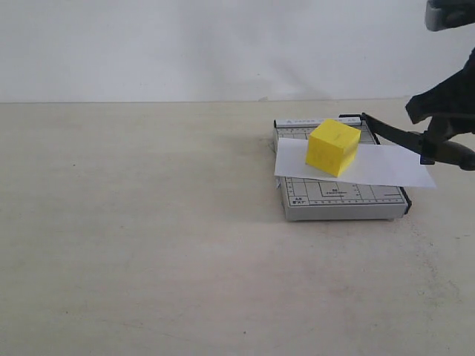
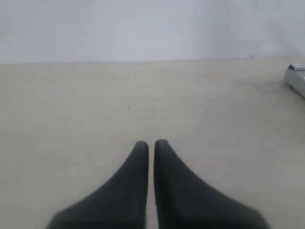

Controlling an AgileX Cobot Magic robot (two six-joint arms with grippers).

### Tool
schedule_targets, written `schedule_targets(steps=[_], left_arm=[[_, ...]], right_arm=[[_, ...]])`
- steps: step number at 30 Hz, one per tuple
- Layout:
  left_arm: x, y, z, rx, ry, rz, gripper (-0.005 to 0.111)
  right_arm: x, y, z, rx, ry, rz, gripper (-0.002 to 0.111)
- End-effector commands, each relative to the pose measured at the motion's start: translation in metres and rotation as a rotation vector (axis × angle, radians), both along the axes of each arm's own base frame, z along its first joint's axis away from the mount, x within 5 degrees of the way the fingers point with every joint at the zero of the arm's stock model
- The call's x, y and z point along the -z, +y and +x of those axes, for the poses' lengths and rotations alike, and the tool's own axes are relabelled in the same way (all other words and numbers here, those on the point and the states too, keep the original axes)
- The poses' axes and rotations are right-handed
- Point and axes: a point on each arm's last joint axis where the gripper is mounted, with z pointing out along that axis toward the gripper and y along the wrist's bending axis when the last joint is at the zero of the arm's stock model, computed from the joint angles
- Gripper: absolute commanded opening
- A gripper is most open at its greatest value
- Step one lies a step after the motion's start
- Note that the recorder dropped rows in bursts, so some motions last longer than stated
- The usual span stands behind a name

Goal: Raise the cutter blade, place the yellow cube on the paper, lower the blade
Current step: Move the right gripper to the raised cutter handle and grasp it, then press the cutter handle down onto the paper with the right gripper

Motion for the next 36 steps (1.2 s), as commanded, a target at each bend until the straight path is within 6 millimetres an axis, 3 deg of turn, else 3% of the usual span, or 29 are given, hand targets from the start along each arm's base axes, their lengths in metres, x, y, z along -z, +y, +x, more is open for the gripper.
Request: schedule_targets(steps=[1, 11, 19, 24, 32, 36], left_arm=[[-0.002, -0.006, -0.001, 0.065, -0.036, -0.021, 0.004], [-0.003, -0.006, -0.001, 0.069, -0.038, -0.022, 0.004], [-0.003, -0.006, -0.001, 0.071, -0.039, -0.022, 0.004], [-0.003, -0.006, -0.001, 0.071, -0.039, -0.022, 0.004], [-0.003, -0.006, -0.001, 0.071, -0.039, -0.022, 0.004], [-0.003, -0.006, -0.001, 0.071, -0.039, -0.022, 0.004]], right_arm=[[0.006, -0.003, 0.005, 0.01, 0.02, -0.029, 0.047], [0.028, -0.003, 0.018, 0.034, 0.073, -0.063, 0.046], [0.031, -0.003, 0.02, 0.037, 0.077, -0.061, 0.0], [0.039, -0.002, 0.017, 0.055, 0.092, -0.032, 0.0], [0.111, 0.001, -0.017, 0.073, 0.154, 0.072, 0.0], [0.137, -0.002, -0.035, 0.045, 0.159, 0.064, 0.0]])
